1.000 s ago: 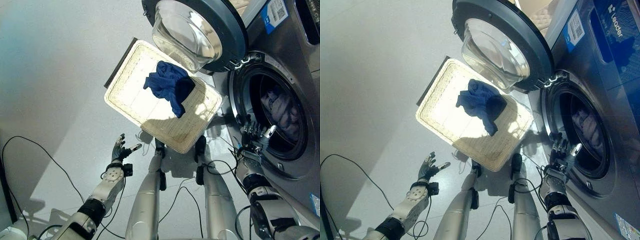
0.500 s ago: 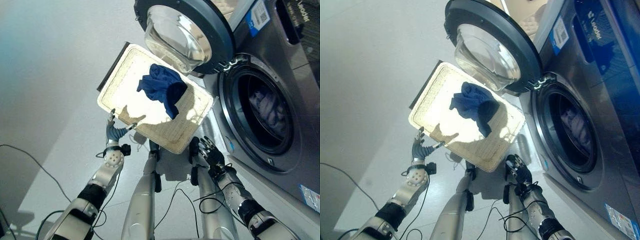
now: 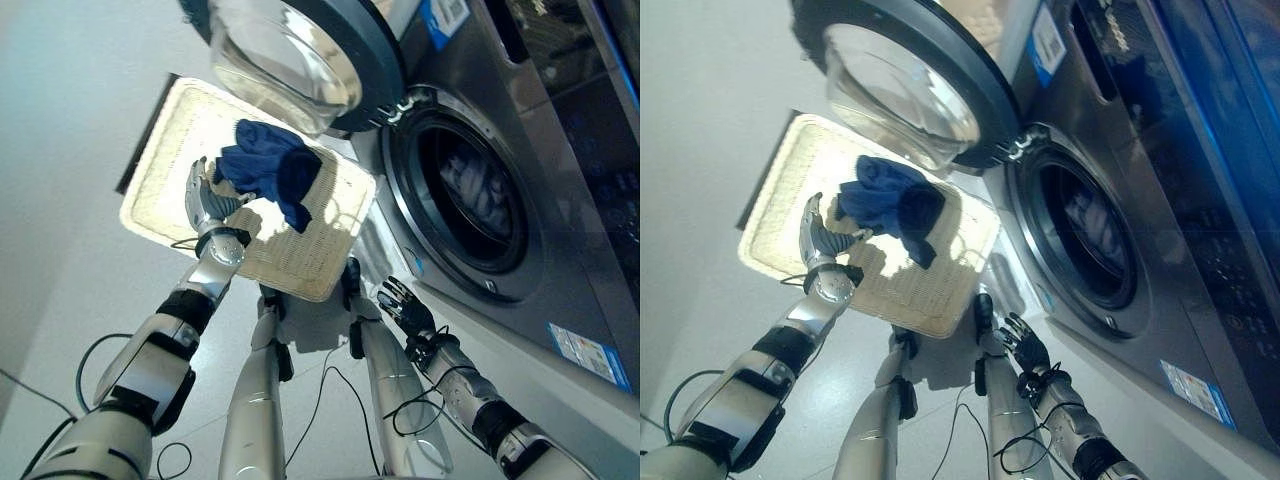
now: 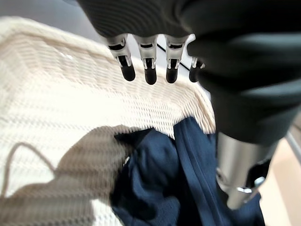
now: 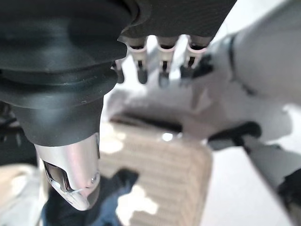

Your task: Put the clothes into the washing machine.

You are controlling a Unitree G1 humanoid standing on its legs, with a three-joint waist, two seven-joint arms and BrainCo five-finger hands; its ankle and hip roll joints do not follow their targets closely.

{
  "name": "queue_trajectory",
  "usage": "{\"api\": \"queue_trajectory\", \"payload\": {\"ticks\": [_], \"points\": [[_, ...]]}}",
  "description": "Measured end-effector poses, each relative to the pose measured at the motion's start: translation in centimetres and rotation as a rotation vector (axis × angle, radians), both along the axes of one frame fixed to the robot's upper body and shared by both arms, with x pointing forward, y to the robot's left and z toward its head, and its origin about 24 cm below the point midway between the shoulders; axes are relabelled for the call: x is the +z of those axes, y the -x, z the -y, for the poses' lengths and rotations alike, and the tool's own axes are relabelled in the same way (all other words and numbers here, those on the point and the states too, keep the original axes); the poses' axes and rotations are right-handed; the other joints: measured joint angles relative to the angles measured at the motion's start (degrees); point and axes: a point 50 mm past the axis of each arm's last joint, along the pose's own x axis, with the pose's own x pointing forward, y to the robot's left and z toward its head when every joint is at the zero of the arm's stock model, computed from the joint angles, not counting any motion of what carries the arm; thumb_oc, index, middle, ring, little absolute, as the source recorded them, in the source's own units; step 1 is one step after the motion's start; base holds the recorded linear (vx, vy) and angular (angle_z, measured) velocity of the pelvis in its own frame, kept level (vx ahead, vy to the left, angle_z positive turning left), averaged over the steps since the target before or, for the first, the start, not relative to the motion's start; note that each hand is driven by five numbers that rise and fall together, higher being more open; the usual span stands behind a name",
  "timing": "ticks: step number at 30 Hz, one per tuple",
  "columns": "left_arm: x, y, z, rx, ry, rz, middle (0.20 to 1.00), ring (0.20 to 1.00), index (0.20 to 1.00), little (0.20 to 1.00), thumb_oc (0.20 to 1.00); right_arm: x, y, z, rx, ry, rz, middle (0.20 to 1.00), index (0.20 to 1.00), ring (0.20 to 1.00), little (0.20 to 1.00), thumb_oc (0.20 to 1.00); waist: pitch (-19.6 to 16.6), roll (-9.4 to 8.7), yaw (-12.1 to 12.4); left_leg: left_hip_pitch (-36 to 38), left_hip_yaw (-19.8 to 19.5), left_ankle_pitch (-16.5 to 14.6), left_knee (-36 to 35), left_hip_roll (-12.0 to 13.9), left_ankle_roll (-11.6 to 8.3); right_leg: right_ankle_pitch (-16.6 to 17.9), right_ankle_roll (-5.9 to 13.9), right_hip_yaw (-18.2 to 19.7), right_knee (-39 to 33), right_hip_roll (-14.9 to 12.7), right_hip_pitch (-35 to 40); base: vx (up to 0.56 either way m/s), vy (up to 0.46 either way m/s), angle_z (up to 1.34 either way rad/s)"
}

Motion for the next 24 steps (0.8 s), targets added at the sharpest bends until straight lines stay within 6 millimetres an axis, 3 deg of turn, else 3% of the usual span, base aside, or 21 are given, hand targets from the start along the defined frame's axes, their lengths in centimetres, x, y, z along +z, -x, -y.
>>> {"api": "queue_trajectory", "payload": {"ticks": [6,8,16,17,18,19,24], "points": [[0.4,-0.5,-2.6,0.180,-0.046,-0.079,1.000,1.000,1.000,1.000,1.000,-0.6,1.8,-0.9,0.114,0.004,-0.002,1.000,1.000,1.000,1.000,1.000,0.0,-1.82,-5.5,-3.9,3.2,-3.8,5.4,0.8,0.60,1.1,0.57,2.7,-0.8,0.4,-2.7,0.05,0.048,-0.25],[0.9,-0.6,-3.2,0.217,-0.053,-0.079,1.000,1.000,1.000,1.000,1.000,-0.5,2.0,-1.1,0.127,-0.003,0.020,1.000,1.000,1.000,1.000,1.000,-0.1,-2.62,-5.4,-5.5,3.6,-5.0,7.5,1.4,0.28,1.1,0.55,2.9,-0.6,0.7,-3.8,0.02,0.000,-0.18],[5.7,-0.9,-5.9,0.343,-0.129,-0.024,1.000,1.000,1.000,1.000,1.000,1.1,1.9,-1.1,0.170,-0.048,0.139,1.000,1.000,1.000,1.000,1.000,-0.3,-3.80,-8.9,-14.9,3.7,-7.2,14.5,3.7,0.20,1.5,-0.11,3.0,1.9,2.1,-11.6,0.03,-0.028,-0.07],[5.8,-0.9,-6.0,0.349,-0.130,-0.024,0.906,0.906,0.906,0.906,0.906,1.1,1.9,-1.1,0.169,-0.051,0.140,1.000,1.000,1.000,1.000,1.000,-0.3,-3.80,-9.1,-15.2,3.7,-7.3,14.7,3.8,0.19,1.5,-0.09,3.0,2.1,2.1,-11.9,0.03,-0.050,-0.04],[6.0,-0.9,-6.2,0.360,-0.130,-0.029,0.263,0.263,0.263,0.263,0.263,1.1,1.9,-1.0,0.167,-0.059,0.143,1.000,1.000,1.000,1.000,1.000,-0.3,-3.88,-9.4,-15.8,3.6,-7.5,15.2,3.9,0.04,1.2,0.16,3.0,2.7,2.2,-12.6,0.02,-0.046,0.00],[6.6,-1.0,-6.2,0.368,-0.133,-0.022,0.200,0.200,0.200,0.200,0.200,1.2,1.9,-1.1,0.166,-0.070,0.151,1.000,1.000,1.000,1.000,1.000,-0.5,-4.09,-9.7,-17.1,3.5,-7.6,15.9,4.0,0.04,1.0,0.12,3.0,3.5,2.2,-14.0,0.02,-0.040,0.02],[9.3,-0.7,-7.3,0.414,-0.155,0.051,0.200,0.200,0.200,0.200,0.200,1.6,1.8,-1.3,0.159,-0.097,0.166,1.000,1.000,1.000,1.000,1.000,-0.5,-4.16,-9.6,-19.7,3.5,-7.2,16.5,4.1,0.41,1.2,-0.11,3.1,4.5,2.2,-16.8,0.00,-0.007,0.00]]}}
